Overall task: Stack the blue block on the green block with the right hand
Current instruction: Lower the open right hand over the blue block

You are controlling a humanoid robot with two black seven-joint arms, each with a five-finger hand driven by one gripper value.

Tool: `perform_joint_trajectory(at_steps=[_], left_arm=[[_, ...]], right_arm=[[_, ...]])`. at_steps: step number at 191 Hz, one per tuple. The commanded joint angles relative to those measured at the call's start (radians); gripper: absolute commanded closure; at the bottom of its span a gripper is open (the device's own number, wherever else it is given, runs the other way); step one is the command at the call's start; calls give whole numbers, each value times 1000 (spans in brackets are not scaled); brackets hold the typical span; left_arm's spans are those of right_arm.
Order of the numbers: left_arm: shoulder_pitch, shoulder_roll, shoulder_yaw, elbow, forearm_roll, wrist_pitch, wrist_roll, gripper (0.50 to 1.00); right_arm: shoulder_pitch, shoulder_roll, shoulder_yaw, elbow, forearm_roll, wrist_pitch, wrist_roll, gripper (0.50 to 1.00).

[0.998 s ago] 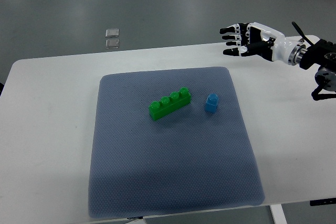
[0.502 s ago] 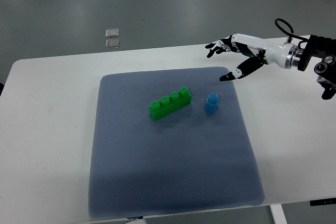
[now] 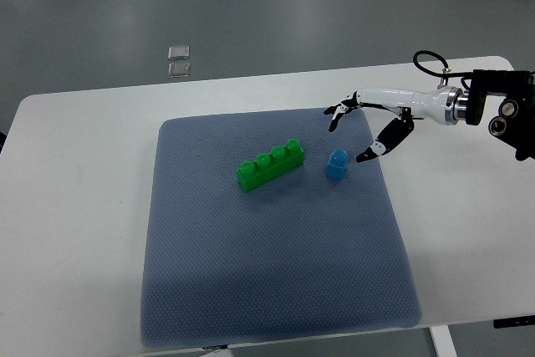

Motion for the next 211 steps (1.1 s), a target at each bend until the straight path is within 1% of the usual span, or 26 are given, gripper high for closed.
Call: perform_joint_trajectory(at_steps=[1,37,53,69,78,93,122,137,211], left_arm=[[0,0,0,0,0,0,0,500],[0,0,0,0,0,0,0,500],[0,0,0,0,0,0,0,500],[0,0,0,0,0,0,0,500],[0,0,0,0,0,0,0,500],[0,0,0,0,0,0,0,500],[0,0,0,0,0,0,0,500],[0,0,0,0,0,0,0,500],[0,0,0,0,0,0,0,500]], right_arm=[[2,23,1,0,-64,-10,1,585],[2,60,-2,-4,-111,-41,0,585],[0,83,-8,-12,-139,-67,0,585],[0,100,-45,-20,-185,-106,0,587],[2,101,-72,-21,-209,-146,0,587],[3,101,-111,-24,-240,-192,0,587],[28,108,-157,-72,-265,-243,0,587],[39,106,-170,-79,-265,-271,0,587],[42,112,-215,-82,-266,-287,0,593]])
